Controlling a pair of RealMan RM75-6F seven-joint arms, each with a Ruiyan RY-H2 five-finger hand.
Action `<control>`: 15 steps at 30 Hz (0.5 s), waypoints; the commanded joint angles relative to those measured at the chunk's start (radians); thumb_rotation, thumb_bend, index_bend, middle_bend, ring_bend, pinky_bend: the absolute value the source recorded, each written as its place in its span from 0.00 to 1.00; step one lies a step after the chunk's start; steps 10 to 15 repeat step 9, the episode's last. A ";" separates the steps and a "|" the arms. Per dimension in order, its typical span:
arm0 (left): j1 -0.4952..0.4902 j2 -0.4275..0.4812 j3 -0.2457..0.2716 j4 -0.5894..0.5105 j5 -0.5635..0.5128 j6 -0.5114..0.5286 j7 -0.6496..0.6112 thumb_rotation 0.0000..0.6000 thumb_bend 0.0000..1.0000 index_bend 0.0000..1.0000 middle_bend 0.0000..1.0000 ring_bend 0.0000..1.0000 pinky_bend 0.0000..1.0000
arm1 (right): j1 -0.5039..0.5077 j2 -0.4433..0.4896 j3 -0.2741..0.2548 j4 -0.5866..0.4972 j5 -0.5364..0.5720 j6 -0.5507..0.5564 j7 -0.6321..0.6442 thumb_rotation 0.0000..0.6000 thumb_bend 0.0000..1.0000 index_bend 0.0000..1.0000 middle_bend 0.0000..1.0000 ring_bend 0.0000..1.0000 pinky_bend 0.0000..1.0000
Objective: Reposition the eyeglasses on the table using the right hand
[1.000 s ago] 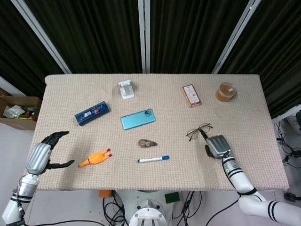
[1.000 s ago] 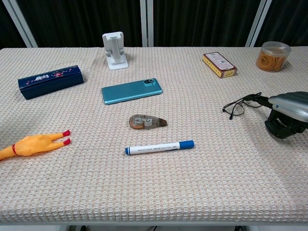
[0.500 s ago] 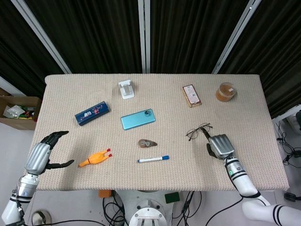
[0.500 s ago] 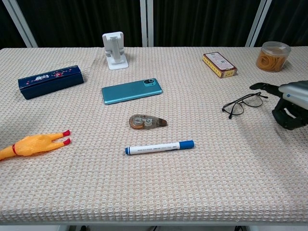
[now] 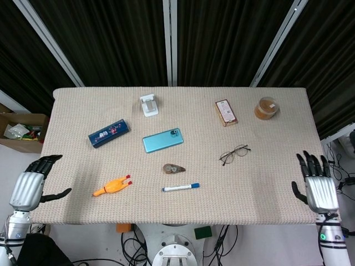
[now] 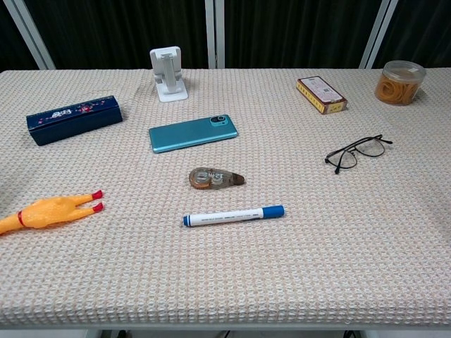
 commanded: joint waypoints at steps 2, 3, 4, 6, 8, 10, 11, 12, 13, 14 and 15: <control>0.053 0.022 0.021 -0.025 -0.040 0.018 0.188 0.63 0.00 0.17 0.17 0.16 0.24 | -0.093 0.038 -0.013 0.038 0.012 0.036 0.108 0.67 0.22 0.00 0.00 0.00 0.00; 0.057 0.023 0.024 -0.032 -0.036 0.021 0.186 0.63 0.00 0.17 0.17 0.16 0.24 | -0.095 0.048 -0.013 0.030 0.018 0.024 0.110 0.67 0.22 0.00 0.00 0.00 0.00; 0.061 0.024 0.026 -0.037 -0.028 0.026 0.177 0.62 0.00 0.17 0.17 0.16 0.23 | -0.097 0.057 -0.013 0.023 0.021 0.012 0.110 0.67 0.22 0.00 0.00 0.00 0.00; 0.068 0.020 0.026 -0.032 -0.018 0.042 0.179 0.62 0.00 0.17 0.17 0.16 0.23 | -0.097 0.062 -0.013 0.021 0.013 -0.002 0.113 0.67 0.23 0.00 0.00 0.00 0.00; 0.072 0.014 0.024 -0.030 -0.012 0.048 0.181 0.62 0.00 0.17 0.17 0.16 0.23 | -0.097 0.061 -0.013 0.021 0.002 -0.012 0.120 0.67 0.24 0.00 0.00 0.00 0.00; 0.073 0.012 0.023 -0.031 -0.008 0.050 0.180 0.62 0.00 0.17 0.17 0.16 0.23 | -0.097 0.059 -0.011 0.024 -0.006 -0.013 0.122 0.67 0.26 0.00 0.00 0.00 0.00; 0.073 0.012 0.023 -0.031 -0.008 0.050 0.180 0.62 0.00 0.17 0.17 0.16 0.23 | -0.097 0.059 -0.011 0.024 -0.006 -0.013 0.122 0.67 0.26 0.00 0.00 0.00 0.00; 0.073 0.012 0.023 -0.031 -0.008 0.050 0.180 0.62 0.00 0.17 0.17 0.16 0.23 | -0.097 0.059 -0.011 0.024 -0.006 -0.013 0.122 0.67 0.26 0.00 0.00 0.00 0.00; 0.073 0.012 0.023 -0.031 -0.008 0.050 0.180 0.62 0.00 0.17 0.17 0.16 0.23 | -0.097 0.059 -0.011 0.024 -0.006 -0.013 0.122 0.67 0.26 0.00 0.00 0.00 0.00; 0.073 0.012 0.023 -0.031 -0.008 0.050 0.180 0.62 0.00 0.17 0.17 0.16 0.23 | -0.097 0.059 -0.011 0.024 -0.006 -0.013 0.122 0.67 0.26 0.00 0.00 0.00 0.00; 0.073 0.012 0.023 -0.031 -0.008 0.050 0.180 0.62 0.00 0.17 0.17 0.16 0.23 | -0.097 0.059 -0.011 0.024 -0.006 -0.013 0.122 0.67 0.26 0.00 0.00 0.00 0.00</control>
